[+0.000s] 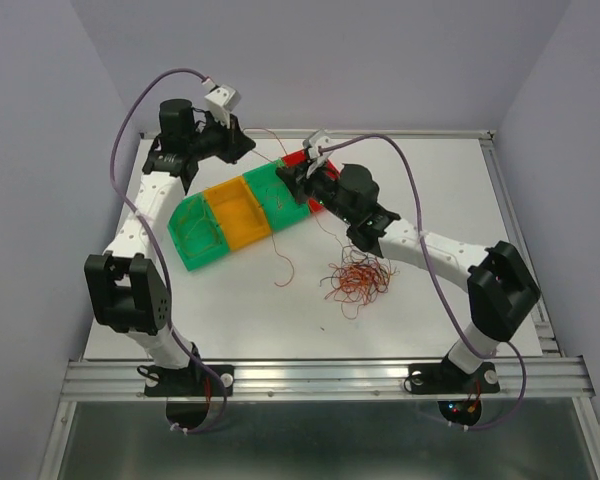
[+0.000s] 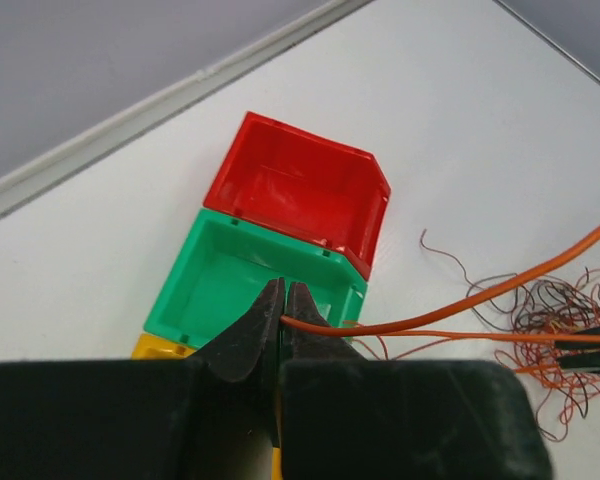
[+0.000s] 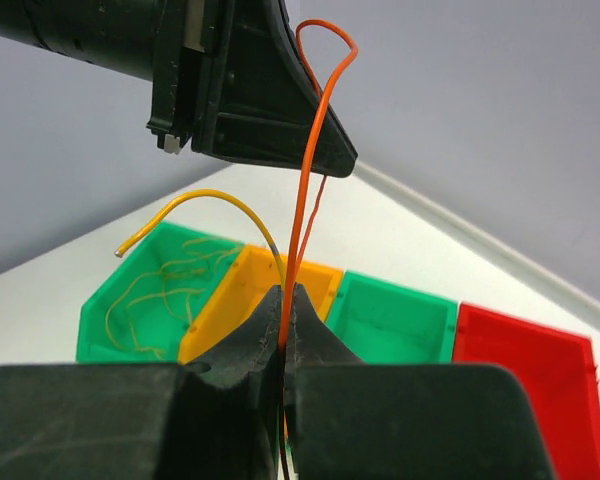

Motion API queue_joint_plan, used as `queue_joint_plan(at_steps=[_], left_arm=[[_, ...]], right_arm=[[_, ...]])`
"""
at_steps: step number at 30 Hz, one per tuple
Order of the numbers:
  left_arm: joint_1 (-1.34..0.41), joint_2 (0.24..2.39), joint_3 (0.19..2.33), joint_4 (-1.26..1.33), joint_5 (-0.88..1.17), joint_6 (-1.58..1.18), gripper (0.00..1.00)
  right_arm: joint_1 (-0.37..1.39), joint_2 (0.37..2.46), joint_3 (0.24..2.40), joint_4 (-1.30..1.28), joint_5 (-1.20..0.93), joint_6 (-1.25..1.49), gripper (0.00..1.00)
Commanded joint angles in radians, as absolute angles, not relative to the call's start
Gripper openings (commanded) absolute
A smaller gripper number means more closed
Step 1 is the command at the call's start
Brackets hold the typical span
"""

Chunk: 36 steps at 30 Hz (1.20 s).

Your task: Untangle the cables

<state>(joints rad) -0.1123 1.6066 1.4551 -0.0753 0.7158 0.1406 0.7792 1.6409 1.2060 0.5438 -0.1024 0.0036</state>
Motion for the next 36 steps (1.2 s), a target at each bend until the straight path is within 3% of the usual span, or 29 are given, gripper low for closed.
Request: queue_joint_plan(at_steps=[1,18,29,36], left_arm=[[-0.074,1.64,1.633,-0.098,0.617,0.181,0.07],[-0.049,1.827,2.207,-0.256,0.637,0.129,0.08],[-0.049,1.847,2.206,-0.167,0.724,0.038,0.06],[-0.051,1.784,2.123,-0.167,0.851,0.003,0.06]], right_arm=[[0.77,1.646,1.342,0.821,-0.124,-0.054,0.0],[0.71,1.876,1.69,0.963,-0.069,-0.186,0.01],[0.673,1.914,1.809,0.966,-0.078,-0.157,0.01],[0.675,1.754,1.663,0.971,-0.205,-0.06,0.01]])
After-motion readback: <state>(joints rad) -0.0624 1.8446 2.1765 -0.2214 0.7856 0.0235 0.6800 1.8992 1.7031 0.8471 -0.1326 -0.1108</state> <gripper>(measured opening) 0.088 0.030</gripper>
